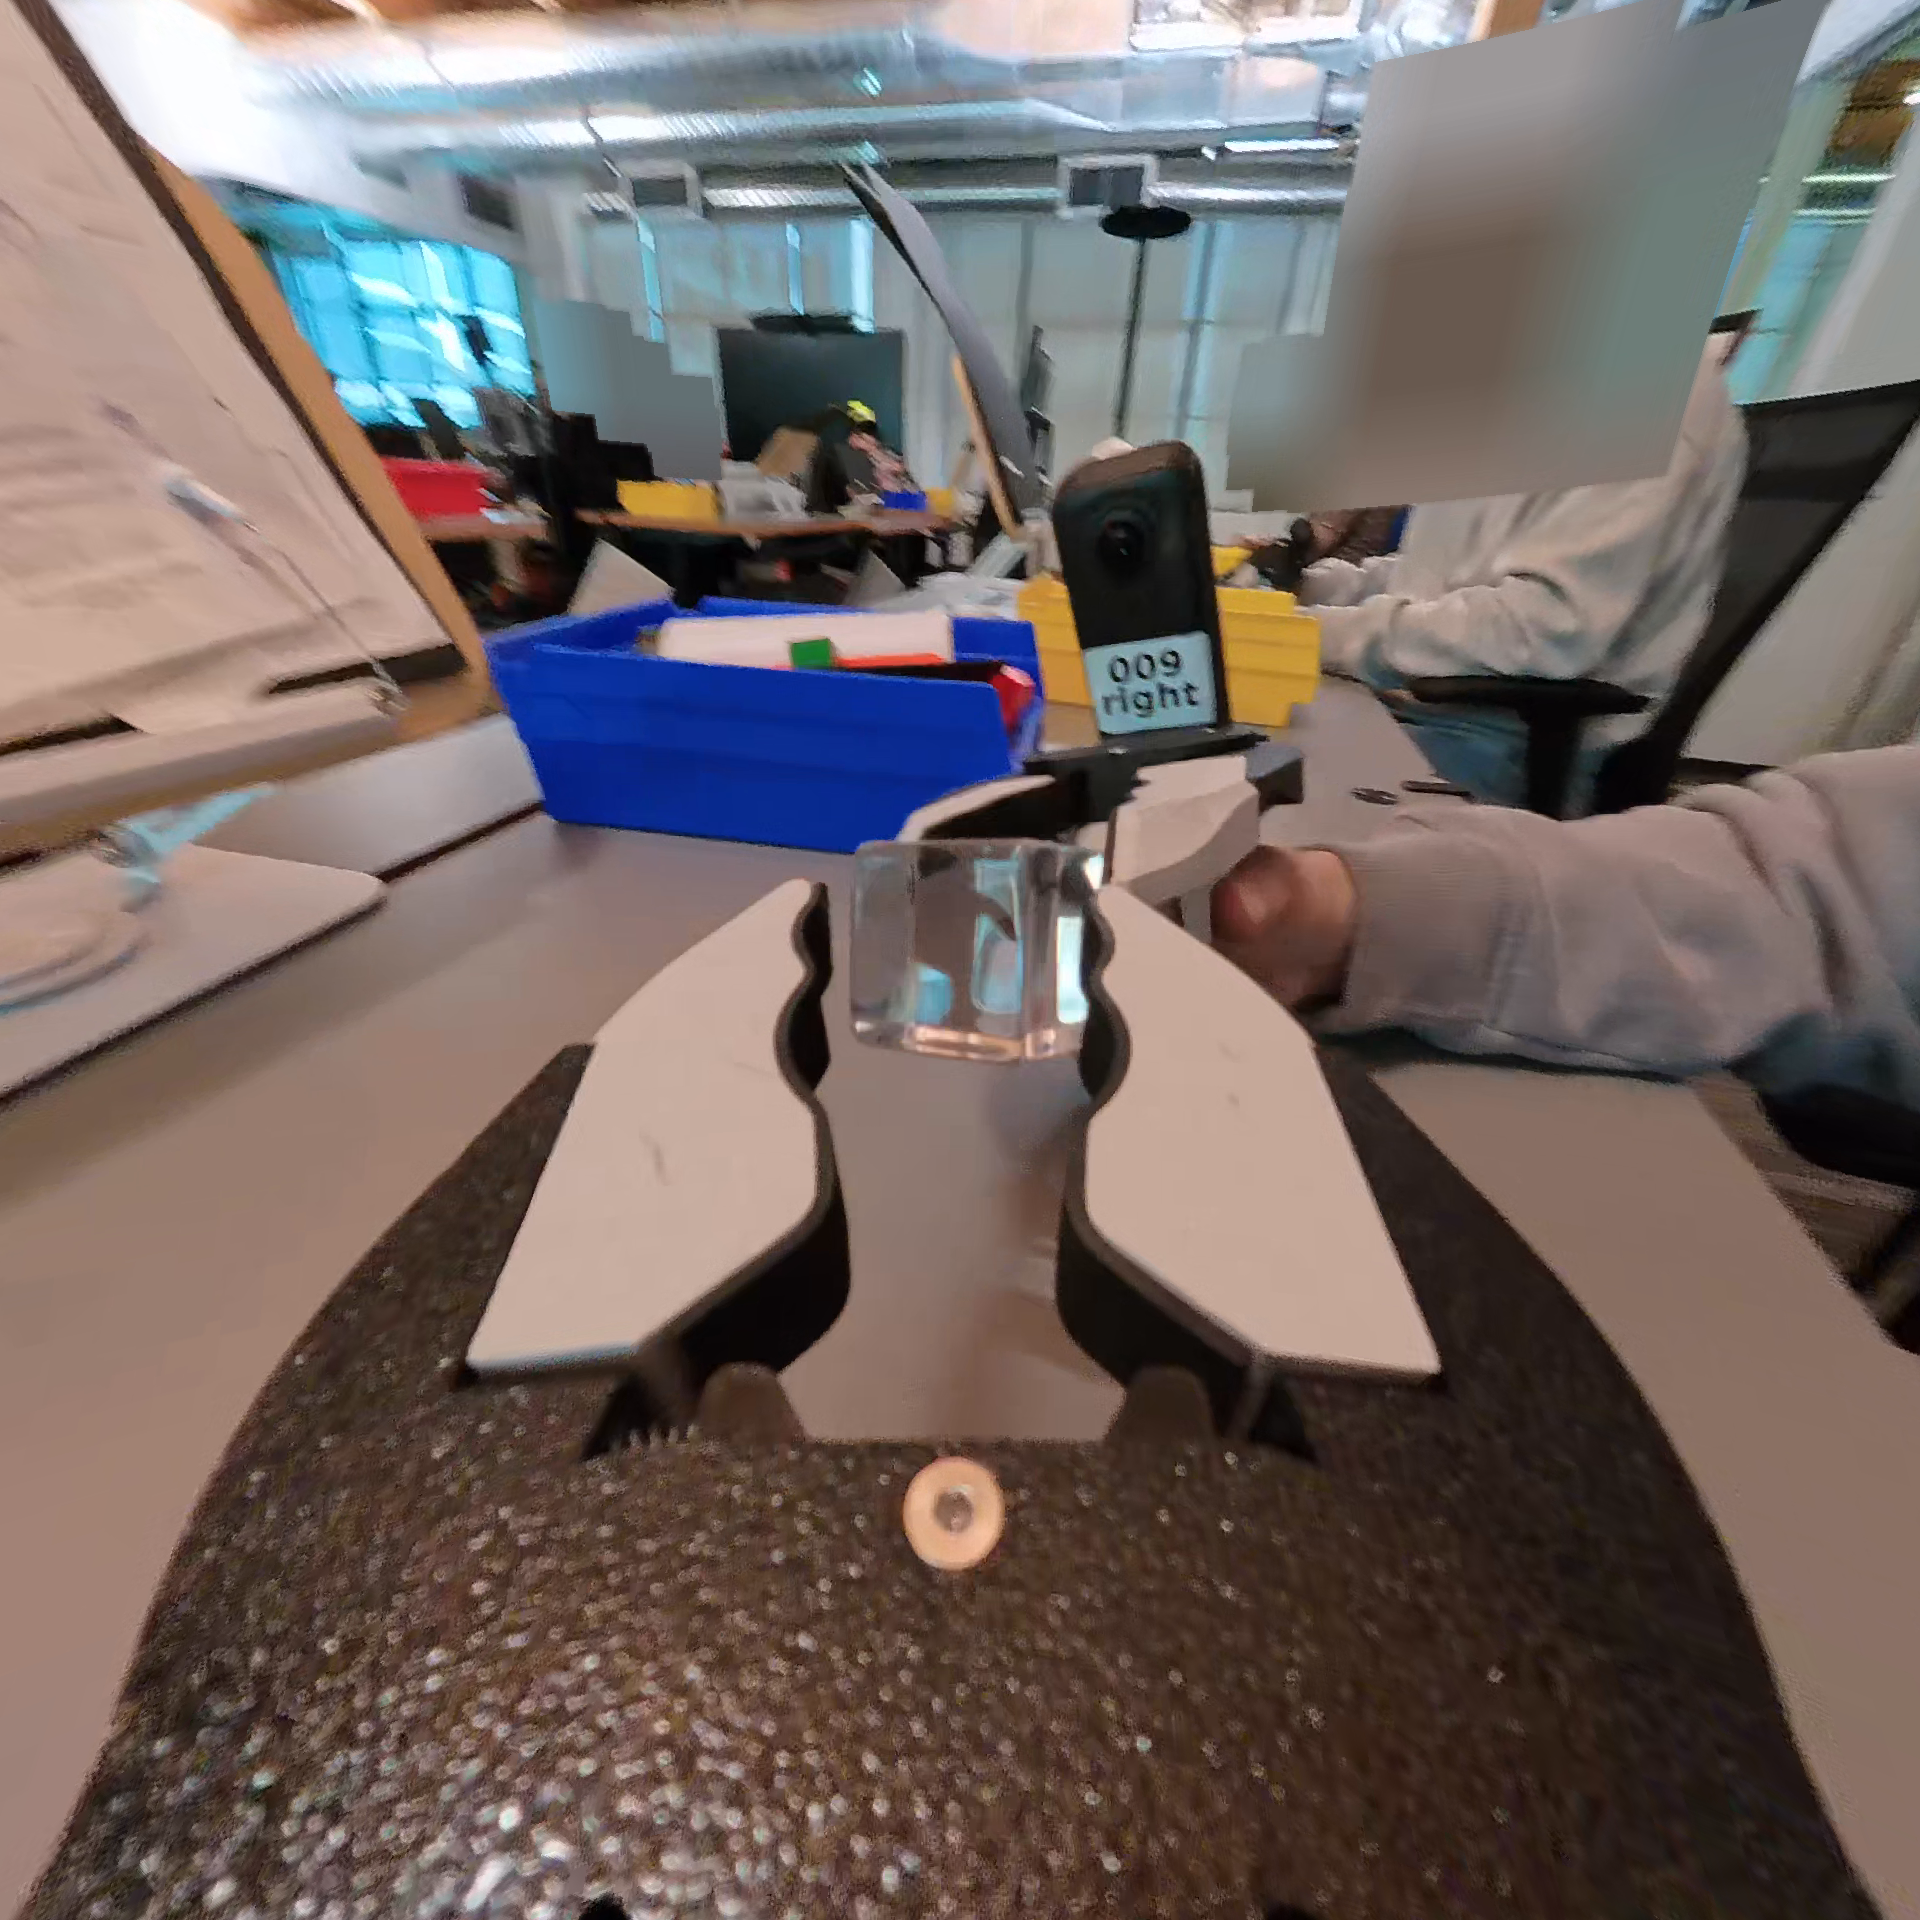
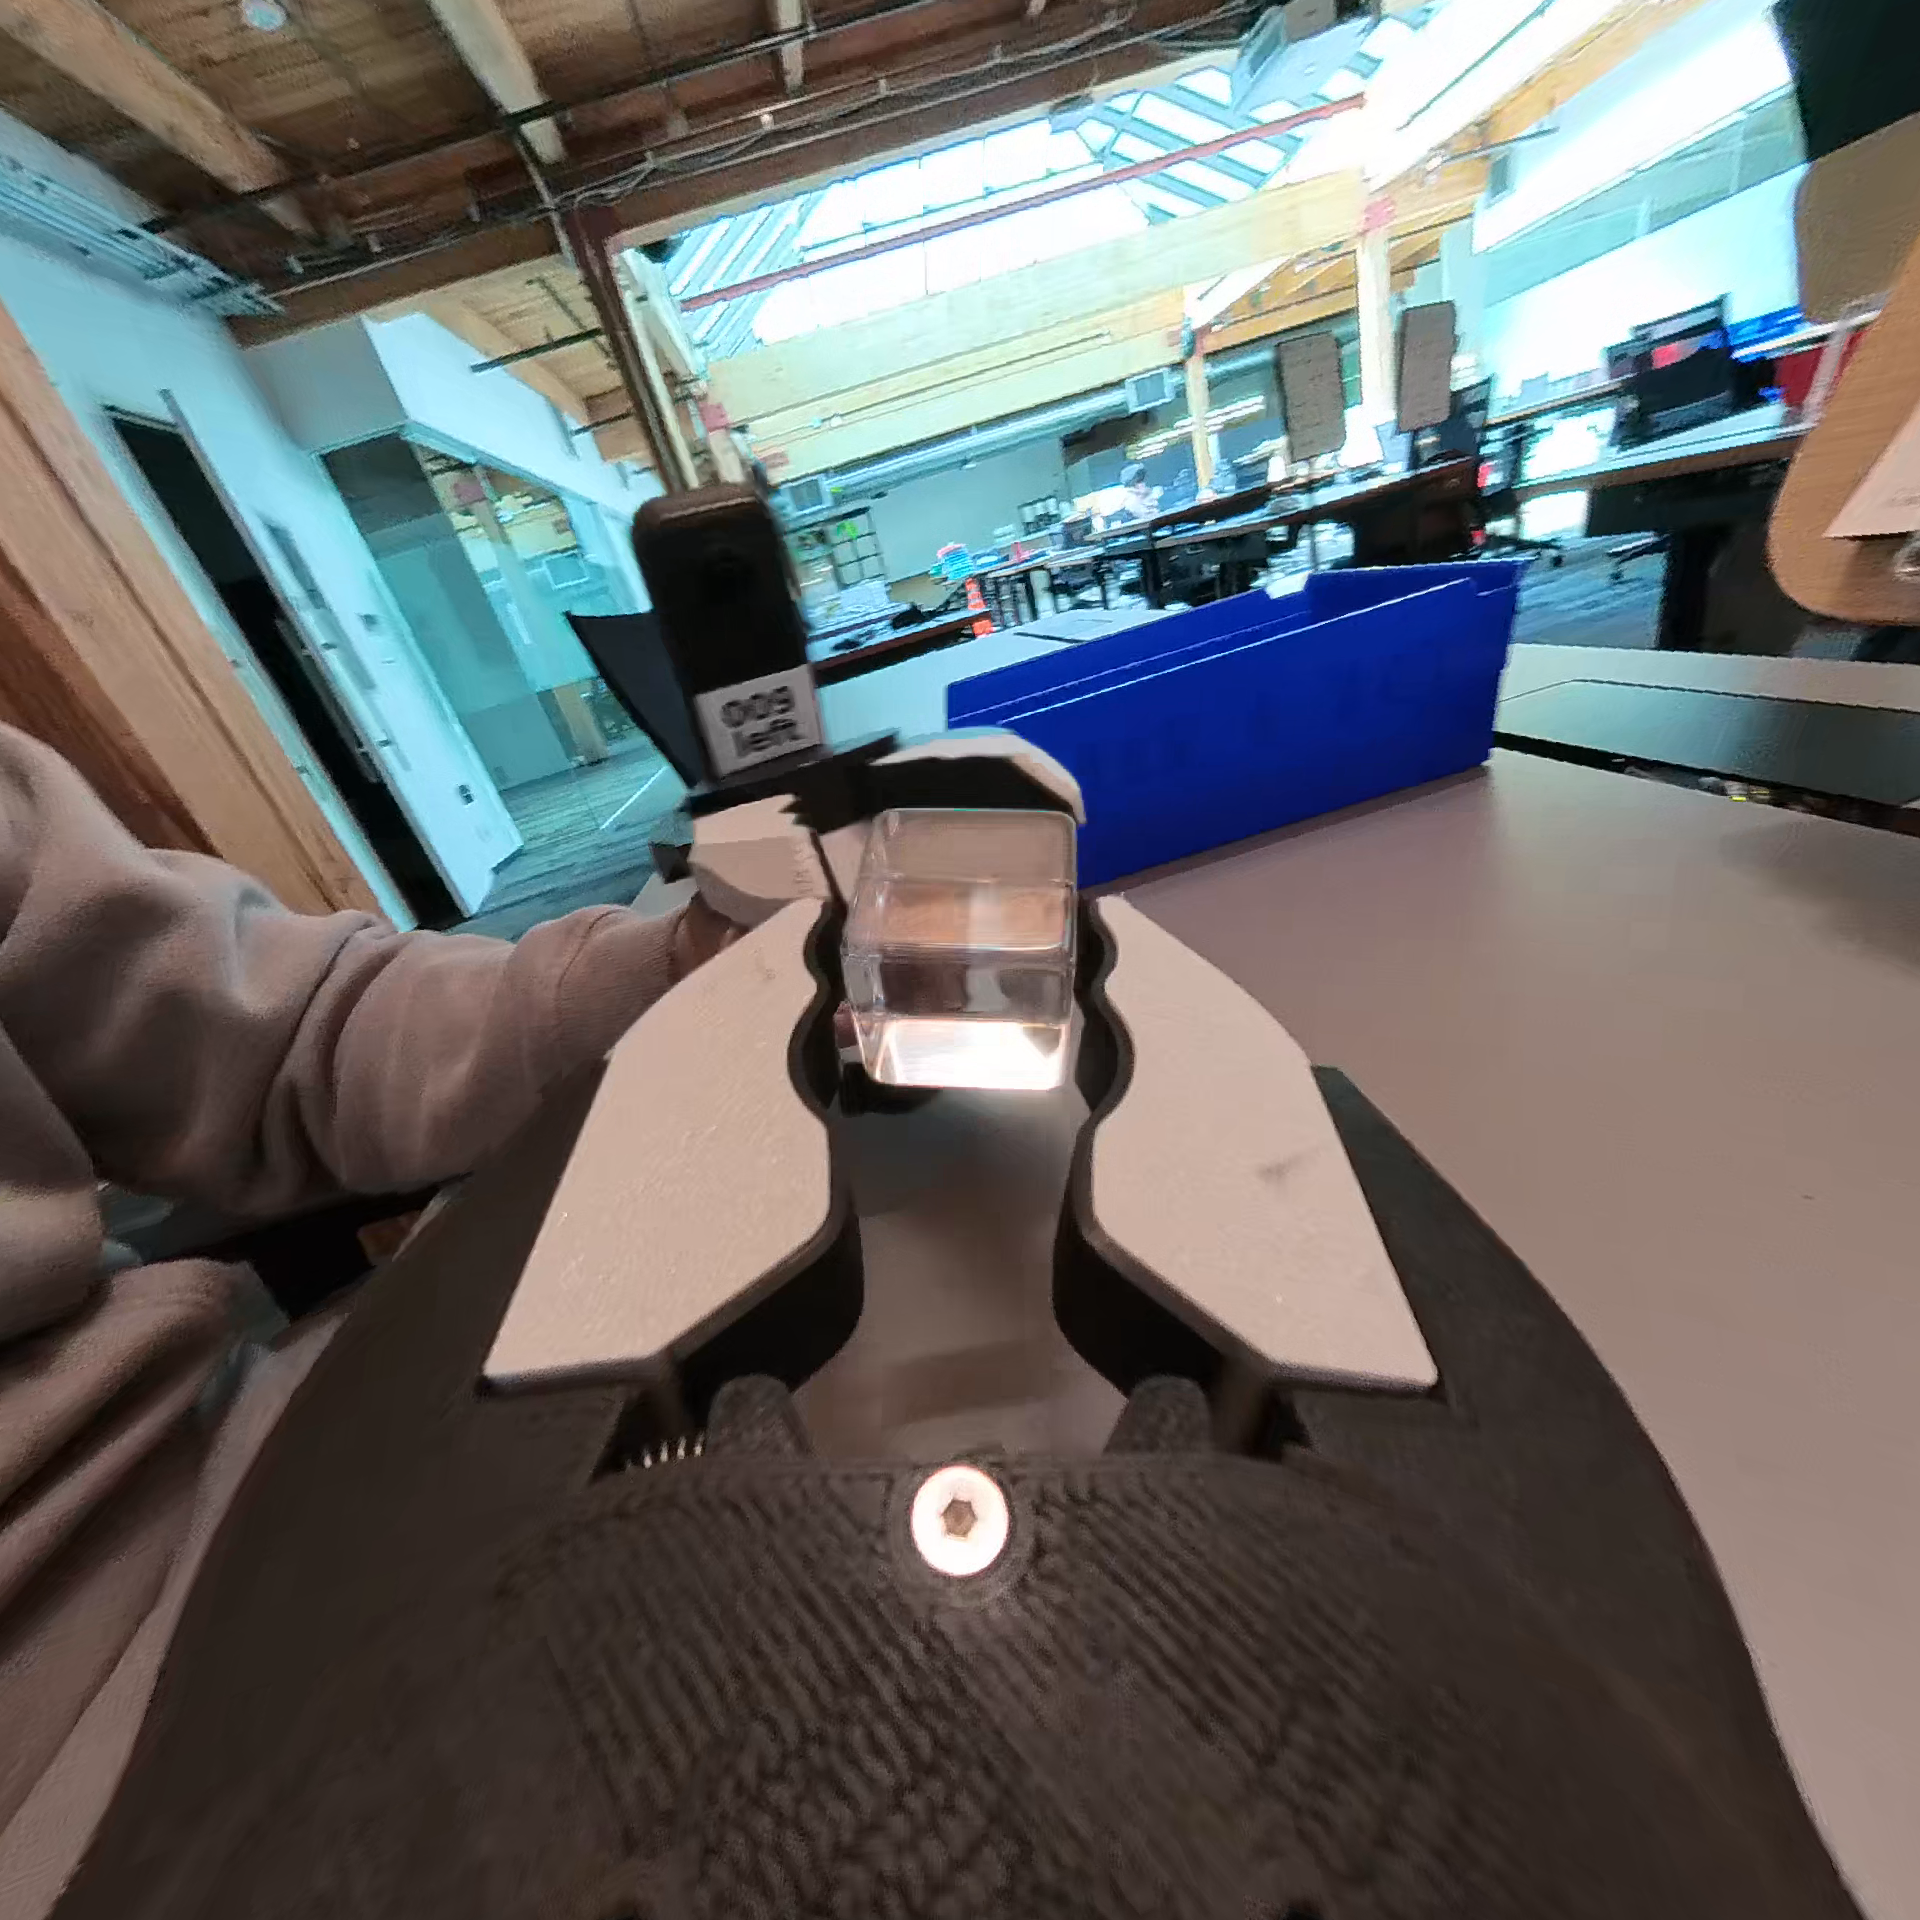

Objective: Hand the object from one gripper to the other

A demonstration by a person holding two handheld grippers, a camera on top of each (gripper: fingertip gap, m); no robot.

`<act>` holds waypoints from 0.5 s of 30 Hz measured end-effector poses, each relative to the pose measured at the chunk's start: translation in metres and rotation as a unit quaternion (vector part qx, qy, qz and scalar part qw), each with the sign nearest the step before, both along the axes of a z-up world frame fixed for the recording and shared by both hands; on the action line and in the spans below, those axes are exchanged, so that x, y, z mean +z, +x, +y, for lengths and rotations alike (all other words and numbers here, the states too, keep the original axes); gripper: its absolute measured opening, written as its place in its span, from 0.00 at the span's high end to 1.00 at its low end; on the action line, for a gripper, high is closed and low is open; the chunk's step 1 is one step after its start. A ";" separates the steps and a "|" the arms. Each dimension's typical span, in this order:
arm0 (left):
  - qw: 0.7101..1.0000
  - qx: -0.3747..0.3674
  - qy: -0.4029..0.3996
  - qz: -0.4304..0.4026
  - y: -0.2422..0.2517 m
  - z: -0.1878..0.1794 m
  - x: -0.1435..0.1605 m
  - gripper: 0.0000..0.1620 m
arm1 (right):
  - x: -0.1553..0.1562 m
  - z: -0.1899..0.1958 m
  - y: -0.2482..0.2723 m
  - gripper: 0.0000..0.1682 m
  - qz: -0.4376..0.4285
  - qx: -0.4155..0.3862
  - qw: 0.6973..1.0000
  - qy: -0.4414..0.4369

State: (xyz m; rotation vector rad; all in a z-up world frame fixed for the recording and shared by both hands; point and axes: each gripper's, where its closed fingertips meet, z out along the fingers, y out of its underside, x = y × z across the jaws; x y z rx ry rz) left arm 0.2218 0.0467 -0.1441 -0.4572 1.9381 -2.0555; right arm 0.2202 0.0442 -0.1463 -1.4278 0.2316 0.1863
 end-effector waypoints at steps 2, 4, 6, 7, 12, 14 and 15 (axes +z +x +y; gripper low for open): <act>0.998 0.046 0.021 -0.044 0.004 0.002 0.002 0.67 | -0.001 -0.003 0.013 0.74 0.003 -0.046 0.999 -0.002; 0.989 0.083 0.089 -0.087 0.007 -0.002 -0.006 0.61 | -0.002 -0.009 0.027 0.74 0.023 -0.096 0.995 0.006; 0.973 0.136 0.151 -0.111 0.014 -0.006 -0.015 0.60 | -0.002 -0.011 0.034 0.74 0.035 -0.128 0.991 0.013; 0.963 0.170 0.173 -0.116 0.018 -0.007 -0.018 0.59 | -0.003 -0.011 0.035 0.74 0.039 -0.138 0.989 0.015; 0.934 0.259 0.218 -0.117 0.028 -0.010 -0.030 0.70 | -0.004 -0.002 0.027 0.74 0.030 -0.149 0.988 0.010; 0.938 0.248 0.215 -0.108 0.027 -0.010 -0.029 0.71 | -0.003 -0.003 0.026 0.74 0.015 -0.147 0.989 0.005; 0.944 0.234 0.209 -0.102 0.027 -0.010 -0.028 0.71 | -0.002 -0.003 0.025 0.75 0.015 -0.129 0.992 0.007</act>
